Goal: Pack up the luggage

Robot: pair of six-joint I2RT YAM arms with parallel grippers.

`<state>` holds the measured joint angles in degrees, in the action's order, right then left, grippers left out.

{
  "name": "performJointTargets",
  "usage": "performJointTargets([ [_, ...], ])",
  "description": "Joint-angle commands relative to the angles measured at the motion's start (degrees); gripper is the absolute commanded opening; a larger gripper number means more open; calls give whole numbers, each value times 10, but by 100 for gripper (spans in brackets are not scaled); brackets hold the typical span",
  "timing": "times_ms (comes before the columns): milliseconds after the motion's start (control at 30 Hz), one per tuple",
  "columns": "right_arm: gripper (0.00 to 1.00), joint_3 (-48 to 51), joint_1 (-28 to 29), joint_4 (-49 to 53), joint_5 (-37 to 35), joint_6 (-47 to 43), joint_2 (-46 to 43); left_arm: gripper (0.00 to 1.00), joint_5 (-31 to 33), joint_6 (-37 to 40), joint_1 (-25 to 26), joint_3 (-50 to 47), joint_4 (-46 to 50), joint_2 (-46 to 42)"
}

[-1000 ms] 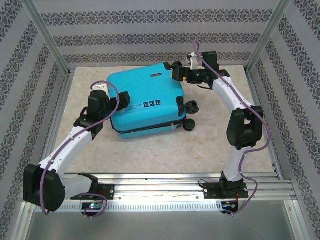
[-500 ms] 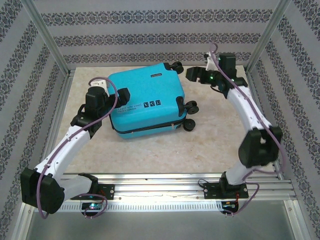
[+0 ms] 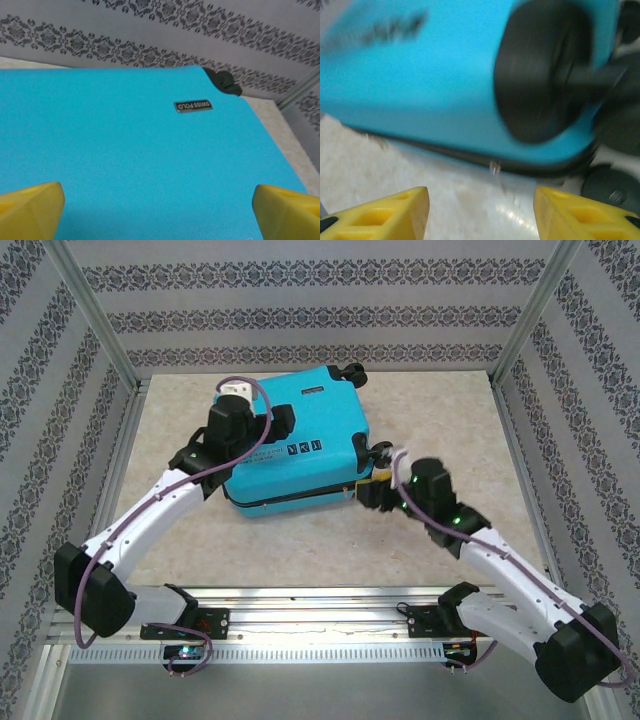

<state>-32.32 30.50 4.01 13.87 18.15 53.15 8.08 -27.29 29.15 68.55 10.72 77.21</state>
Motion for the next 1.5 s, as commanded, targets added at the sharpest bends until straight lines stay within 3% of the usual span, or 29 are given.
performJointTargets([
  [0, 55, 76, 54, -134, -88, 38, -8, 95, 108, -9, 52, 32, 51, 27],
  [167, 51, 155, 77, -275, -129, 61, 48, 95, 144, -11, 85, 72, 64, 68],
  [367, 49, 133, 79, -351, -114, 36, 151, 95, 159, -5, 106, 91, 72, 77],
  [767, 46, 89, 81, -401, -113, 14, 239, 95, 161, -6, 116, 97, 77, 83],
  [967, 34, 82, 81, -413, -101, 15, 267, 96, 162, -5, 116, 105, 85, 102],
  [1200, 13, 90, 80, -427, -95, -5, 273, 96, 160, -1, 116, 113, 90, 112],
  [1467, 0, 95, 75, -408, -91, -26, 255, 96, 167, -4, 116, 105, 87, 115],
])
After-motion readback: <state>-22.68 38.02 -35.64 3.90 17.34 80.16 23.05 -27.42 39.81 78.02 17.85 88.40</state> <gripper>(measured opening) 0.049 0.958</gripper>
